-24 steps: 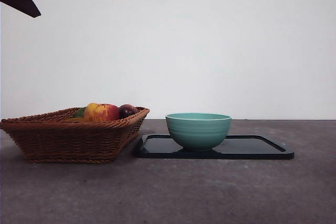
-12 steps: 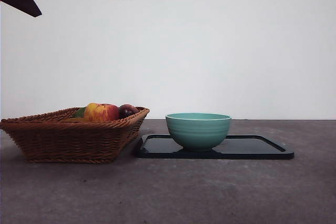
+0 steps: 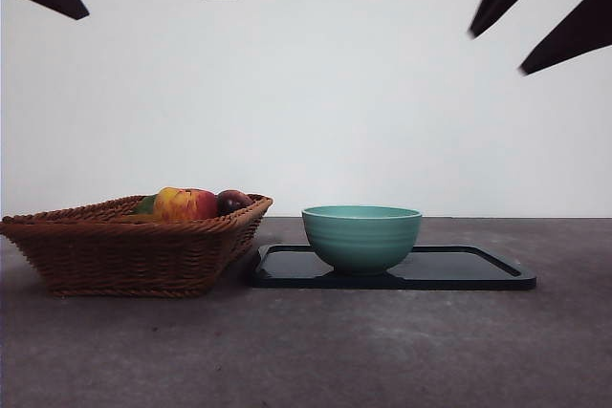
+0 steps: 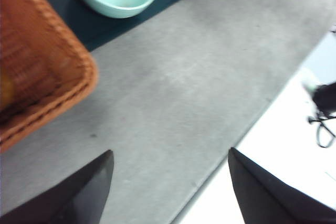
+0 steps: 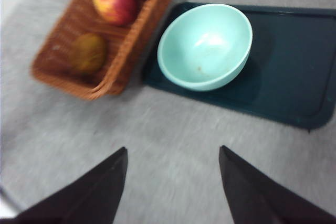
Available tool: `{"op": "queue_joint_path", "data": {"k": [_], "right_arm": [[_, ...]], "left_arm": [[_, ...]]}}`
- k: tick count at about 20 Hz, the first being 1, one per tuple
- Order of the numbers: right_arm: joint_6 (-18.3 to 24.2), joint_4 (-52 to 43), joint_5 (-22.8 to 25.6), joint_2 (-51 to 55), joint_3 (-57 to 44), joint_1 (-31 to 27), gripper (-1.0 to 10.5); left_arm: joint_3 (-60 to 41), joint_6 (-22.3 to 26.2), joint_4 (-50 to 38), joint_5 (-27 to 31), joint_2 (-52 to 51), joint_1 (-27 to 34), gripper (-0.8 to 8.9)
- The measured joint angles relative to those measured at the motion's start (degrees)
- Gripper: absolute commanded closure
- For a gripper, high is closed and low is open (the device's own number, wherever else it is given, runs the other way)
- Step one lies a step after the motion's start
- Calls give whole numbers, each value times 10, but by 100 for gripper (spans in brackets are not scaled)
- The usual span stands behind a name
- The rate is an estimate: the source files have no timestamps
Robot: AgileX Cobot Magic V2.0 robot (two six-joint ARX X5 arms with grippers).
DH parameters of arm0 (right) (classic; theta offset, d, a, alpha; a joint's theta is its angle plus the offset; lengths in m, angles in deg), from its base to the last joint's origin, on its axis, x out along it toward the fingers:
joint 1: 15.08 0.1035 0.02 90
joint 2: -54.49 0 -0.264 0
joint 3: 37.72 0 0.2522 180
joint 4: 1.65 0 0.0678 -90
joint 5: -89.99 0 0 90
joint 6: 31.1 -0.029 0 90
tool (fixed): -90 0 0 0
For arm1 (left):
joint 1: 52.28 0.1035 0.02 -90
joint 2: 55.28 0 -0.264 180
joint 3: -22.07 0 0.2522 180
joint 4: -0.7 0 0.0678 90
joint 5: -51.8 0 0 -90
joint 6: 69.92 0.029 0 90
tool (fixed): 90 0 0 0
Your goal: Pick up the wifruite, put it on the bowl, pick up the plate, put it on desk
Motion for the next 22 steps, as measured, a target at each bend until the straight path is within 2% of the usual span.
{"op": "queue_joint_path", "data": {"k": [5,11,14,18,20,22], "right_arm": [[16,-17,0,-193,110,-36,667],[35,-33,1,-365,215,-45,668],[35,-49,1,-421,234,-45,669],[38,-67,29,-475,234,-45,670],[42,-75,29,-491,234,-44,711],[46,-81,29,-500,234,-44,800]], "left_arm": [[0,7,-2,-10,0,0,470],[0,11,-3,-11,0,0,470],[0,11,-3,-12,0,0,470],[0,11,-3,-12,0,0,470],[0,11,-2,-12,0,0,470],[0,11,-2,-12,0,0,470]]}}
